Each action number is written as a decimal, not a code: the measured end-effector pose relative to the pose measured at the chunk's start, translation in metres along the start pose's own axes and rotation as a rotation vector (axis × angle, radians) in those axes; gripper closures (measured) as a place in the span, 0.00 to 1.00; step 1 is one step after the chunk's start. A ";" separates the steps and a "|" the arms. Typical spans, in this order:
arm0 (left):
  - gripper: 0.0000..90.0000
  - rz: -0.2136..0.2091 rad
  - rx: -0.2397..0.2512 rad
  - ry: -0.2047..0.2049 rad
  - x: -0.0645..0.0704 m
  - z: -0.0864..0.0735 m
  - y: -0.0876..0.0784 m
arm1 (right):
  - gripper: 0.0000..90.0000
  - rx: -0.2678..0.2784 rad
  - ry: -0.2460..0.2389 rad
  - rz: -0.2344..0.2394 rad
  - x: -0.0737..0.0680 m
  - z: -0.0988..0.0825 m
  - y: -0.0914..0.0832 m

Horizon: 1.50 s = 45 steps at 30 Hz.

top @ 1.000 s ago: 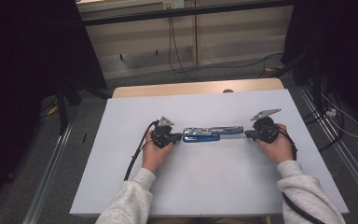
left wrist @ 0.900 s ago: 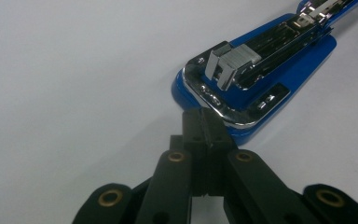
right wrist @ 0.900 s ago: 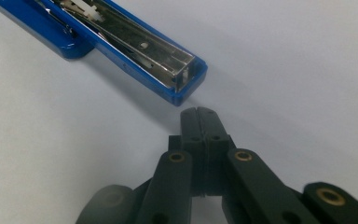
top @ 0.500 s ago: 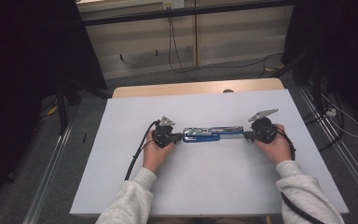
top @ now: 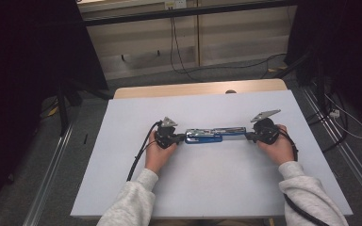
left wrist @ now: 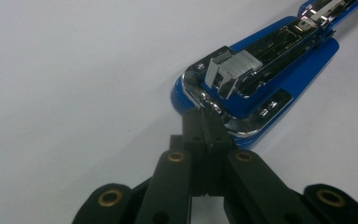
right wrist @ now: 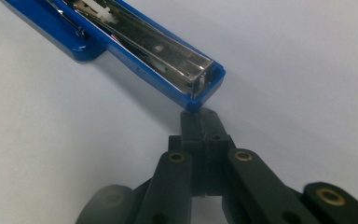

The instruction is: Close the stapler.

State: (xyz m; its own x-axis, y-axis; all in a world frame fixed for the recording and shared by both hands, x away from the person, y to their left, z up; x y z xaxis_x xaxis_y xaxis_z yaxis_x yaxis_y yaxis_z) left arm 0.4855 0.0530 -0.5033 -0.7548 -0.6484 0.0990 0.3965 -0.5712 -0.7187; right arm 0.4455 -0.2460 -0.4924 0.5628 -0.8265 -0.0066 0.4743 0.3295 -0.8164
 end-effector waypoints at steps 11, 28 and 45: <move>1.00 -0.012 -0.002 0.003 -0.001 0.000 0.000 | 1.00 0.032 -0.011 -0.001 -0.003 0.007 -0.006; 1.00 -0.010 -0.002 0.010 -0.002 0.000 0.000 | 0.93 0.061 -0.015 0.025 -0.008 0.010 -0.007; 0.57 -0.050 0.056 -0.067 -0.003 0.004 -0.026 | 0.61 0.099 0.033 0.111 -0.023 0.009 -0.015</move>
State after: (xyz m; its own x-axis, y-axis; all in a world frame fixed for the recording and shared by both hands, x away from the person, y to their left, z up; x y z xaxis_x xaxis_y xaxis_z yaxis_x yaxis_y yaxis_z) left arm 0.4791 0.0679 -0.4821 -0.7385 -0.6495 0.1807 0.3894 -0.6298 -0.6721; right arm 0.4312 -0.2277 -0.4750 0.5938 -0.7965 -0.1138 0.4758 0.4616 -0.7487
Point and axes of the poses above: each handheld gripper's, and its own axes: y roughly forward along the jaws, z roughly out of its top, x roughly to its right, the point moved 6 cm from there along y, roughly forward along the jaws, and after that the axes turned 5 degrees about -x, right-handed, at the moved point
